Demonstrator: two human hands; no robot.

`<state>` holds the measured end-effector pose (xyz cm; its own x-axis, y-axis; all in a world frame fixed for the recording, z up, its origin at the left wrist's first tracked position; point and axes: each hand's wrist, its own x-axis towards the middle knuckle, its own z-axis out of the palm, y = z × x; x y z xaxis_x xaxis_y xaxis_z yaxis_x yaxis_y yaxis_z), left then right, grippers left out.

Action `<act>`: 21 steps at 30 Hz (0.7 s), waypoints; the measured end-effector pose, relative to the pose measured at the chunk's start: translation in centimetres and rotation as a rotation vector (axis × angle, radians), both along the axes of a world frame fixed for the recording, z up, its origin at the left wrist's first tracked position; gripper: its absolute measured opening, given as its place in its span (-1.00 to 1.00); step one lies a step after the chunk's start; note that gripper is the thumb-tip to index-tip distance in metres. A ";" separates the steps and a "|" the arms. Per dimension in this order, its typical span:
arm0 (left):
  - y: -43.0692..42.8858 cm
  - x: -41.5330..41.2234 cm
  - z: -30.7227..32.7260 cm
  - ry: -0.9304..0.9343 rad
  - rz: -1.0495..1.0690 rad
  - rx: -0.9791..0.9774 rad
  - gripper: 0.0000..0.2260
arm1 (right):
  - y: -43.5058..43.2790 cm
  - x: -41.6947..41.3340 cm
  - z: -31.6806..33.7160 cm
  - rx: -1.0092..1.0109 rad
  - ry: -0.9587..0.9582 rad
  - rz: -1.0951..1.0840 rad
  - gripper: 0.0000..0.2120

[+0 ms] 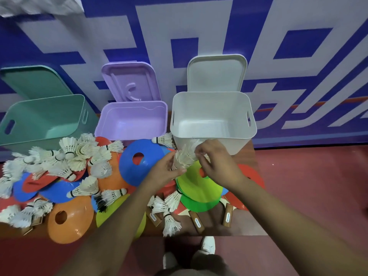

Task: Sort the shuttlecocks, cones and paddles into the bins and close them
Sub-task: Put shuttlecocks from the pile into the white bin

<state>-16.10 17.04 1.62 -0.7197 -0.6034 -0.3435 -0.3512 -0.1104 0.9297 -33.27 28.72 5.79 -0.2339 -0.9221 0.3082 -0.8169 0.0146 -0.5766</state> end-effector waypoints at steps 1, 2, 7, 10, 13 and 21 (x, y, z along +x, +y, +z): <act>0.0 0.0 0.1 0.012 -0.003 0.001 -0.57 | 0.1 0.4 -0.1 -0.010 -0.042 0.000 -0.93; 0.0 0.1 0.1 0.017 -0.003 0.001 -0.58 | 0.3 0.7 -0.1 -0.040 -0.107 -0.035 -0.90; 0.1 0.4 0.2 0.043 0.045 0.059 -0.59 | 2.2 -0.7 -2.3 -0.025 -0.506 -0.458 -0.84; 0.5 0.4 -0.1 0.039 0.060 0.071 -0.50 | 4.0 -1.9 -6.3 0.293 -0.464 -0.662 -0.73; 0.9 0.6 -0.3 0.022 0.075 0.067 -0.53 | 5.0 -1.6 -9.2 0.462 -0.406 -0.680 -0.52; 0.8 1.9 -0.9 -0.042 0.077 0.041 -0.46 | 2.3 -1.2 -11.8 0.431 -0.404 -0.798 -0.71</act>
